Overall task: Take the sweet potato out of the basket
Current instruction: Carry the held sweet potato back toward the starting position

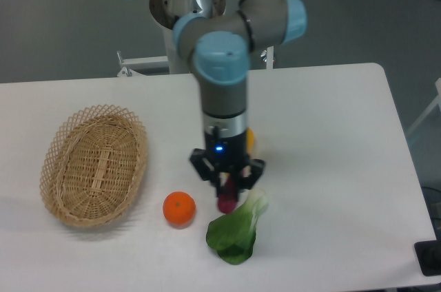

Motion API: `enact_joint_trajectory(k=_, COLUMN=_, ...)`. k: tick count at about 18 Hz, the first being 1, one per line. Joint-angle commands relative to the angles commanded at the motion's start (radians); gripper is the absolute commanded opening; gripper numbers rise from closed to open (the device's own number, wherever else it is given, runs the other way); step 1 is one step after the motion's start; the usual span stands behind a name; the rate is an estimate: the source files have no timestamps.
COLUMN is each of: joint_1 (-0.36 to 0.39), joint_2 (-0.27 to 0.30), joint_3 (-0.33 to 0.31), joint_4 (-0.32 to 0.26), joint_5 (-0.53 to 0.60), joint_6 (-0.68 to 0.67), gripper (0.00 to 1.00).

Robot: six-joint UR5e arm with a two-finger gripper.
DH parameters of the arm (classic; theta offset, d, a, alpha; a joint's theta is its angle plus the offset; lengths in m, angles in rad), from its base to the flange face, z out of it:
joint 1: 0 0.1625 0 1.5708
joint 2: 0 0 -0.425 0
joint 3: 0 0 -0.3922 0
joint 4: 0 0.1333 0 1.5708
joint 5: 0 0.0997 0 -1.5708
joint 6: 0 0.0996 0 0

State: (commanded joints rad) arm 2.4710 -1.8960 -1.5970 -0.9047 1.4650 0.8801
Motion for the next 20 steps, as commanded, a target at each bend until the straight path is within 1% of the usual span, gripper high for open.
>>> enact_joint_trajectory(k=3, joint_1=0.048, joint_2=-0.041, joint_3=0.075, joint_4=-0.081, joint_5=-0.002, joint_6=0.078, gripper=0.14)
enact_joint_trajectory(k=5, joint_1=0.055, joint_2=-0.090, joint_3=0.136, joint_4=-0.124, joint_5=0.002, joint_6=0.109, gripper=0.14)
enact_joint_trajectory(k=8, joint_1=0.120, joint_2=-0.155, joint_3=0.198, joint_4=-0.138, joint_5=0.000, joint_6=0.209, gripper=0.14)
enact_joint_trajectory(k=11, joint_1=0.173, joint_2=-0.181, joint_3=0.215, joint_4=-0.148, joint_5=0.002, joint_6=0.304, gripper=0.14)
enact_joint_trajectory(k=13, joint_1=0.204, joint_2=-0.196, joint_3=0.239, joint_4=-0.177, joint_5=0.002, joint_6=0.374, gripper=0.14)
enact_joint_trajectory(k=14, joint_1=0.207, joint_2=-0.219, joint_3=0.271, joint_4=-0.206, joint_5=0.003, joint_6=0.391, gripper=0.14)
enact_joint_trajectory(k=15, joint_1=0.207, joint_2=-0.239, joint_3=0.311, joint_4=-0.247, joint_5=0.017, joint_6=0.399, gripper=0.14)
enact_joint_trajectory(k=16, joint_1=0.209, joint_2=-0.255, joint_3=0.346, joint_4=-0.294, joint_5=0.044, joint_6=0.399, gripper=0.14)
enact_joint_trajectory(k=17, joint_1=0.209, joint_2=-0.268, joint_3=0.376, joint_4=-0.330, joint_5=0.069, joint_6=0.401, gripper=0.14)
enact_joint_trajectory(k=18, joint_1=0.209, joint_2=-0.281, joint_3=0.393, joint_4=-0.347, joint_5=0.086, joint_6=0.399, gripper=0.14)
enact_joint_trajectory(k=20, joint_1=0.209, joint_2=-0.288, joint_3=0.401, joint_4=-0.350, joint_5=0.094, joint_6=0.401, gripper=0.14)
